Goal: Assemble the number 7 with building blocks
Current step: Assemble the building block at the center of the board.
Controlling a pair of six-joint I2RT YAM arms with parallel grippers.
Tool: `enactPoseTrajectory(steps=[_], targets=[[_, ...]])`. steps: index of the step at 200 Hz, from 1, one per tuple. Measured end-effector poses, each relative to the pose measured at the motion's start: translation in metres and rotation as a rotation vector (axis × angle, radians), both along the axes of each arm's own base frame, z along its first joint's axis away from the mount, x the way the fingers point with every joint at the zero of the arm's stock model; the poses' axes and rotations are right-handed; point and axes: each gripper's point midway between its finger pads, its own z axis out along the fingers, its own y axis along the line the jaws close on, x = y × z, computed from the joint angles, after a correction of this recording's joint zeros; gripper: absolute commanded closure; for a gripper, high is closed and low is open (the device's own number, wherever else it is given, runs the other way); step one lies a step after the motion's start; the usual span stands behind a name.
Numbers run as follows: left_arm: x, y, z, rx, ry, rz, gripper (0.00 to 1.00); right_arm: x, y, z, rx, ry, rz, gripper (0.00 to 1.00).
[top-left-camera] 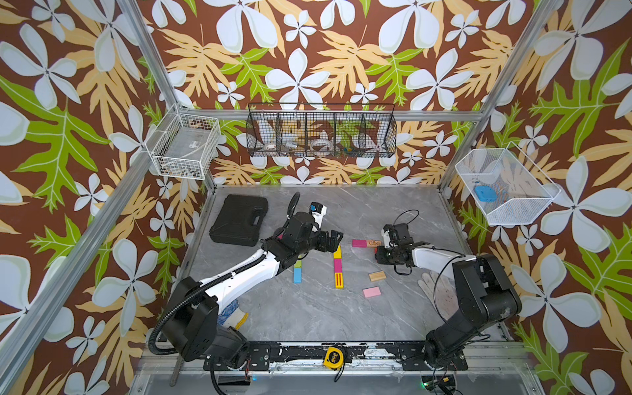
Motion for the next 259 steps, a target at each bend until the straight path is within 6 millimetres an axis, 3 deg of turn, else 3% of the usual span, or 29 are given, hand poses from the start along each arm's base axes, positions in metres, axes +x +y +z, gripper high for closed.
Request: enactPoseTrajectory(steps=[38, 80, 104, 149, 184, 259], targets=[[0.000, 0.000, 0.000, -0.002, -0.002, -0.001, 0.04, -0.009, -0.004, 0.009, -0.010, -0.003, 0.003, 0.43], [0.000, 0.000, 0.001, -0.002, -0.003, 0.000, 0.04, -0.018, -0.003, 0.035, -0.009, -0.066, 0.051, 0.39], [0.000, 0.000, 0.001, -0.002, -0.003, 0.000, 0.04, -0.026, 0.014, 0.039, 0.026, -0.068, 0.128, 0.39], [0.000, 0.000, 0.002, -0.003, -0.005, 0.001, 0.04, -0.039, 0.050, 0.023, 0.070, -0.003, 0.270, 0.37], [-0.001, 0.002, 0.008, -0.010, -0.016, 0.004, 0.04, -0.046, 0.050, 0.005, 0.060, 0.063, 0.281, 0.35], [-0.001, 0.004, 0.007, 0.003, -0.017, 0.007, 0.04, -0.075, 0.035, 0.004, 0.041, 0.082, 0.244, 0.32]])
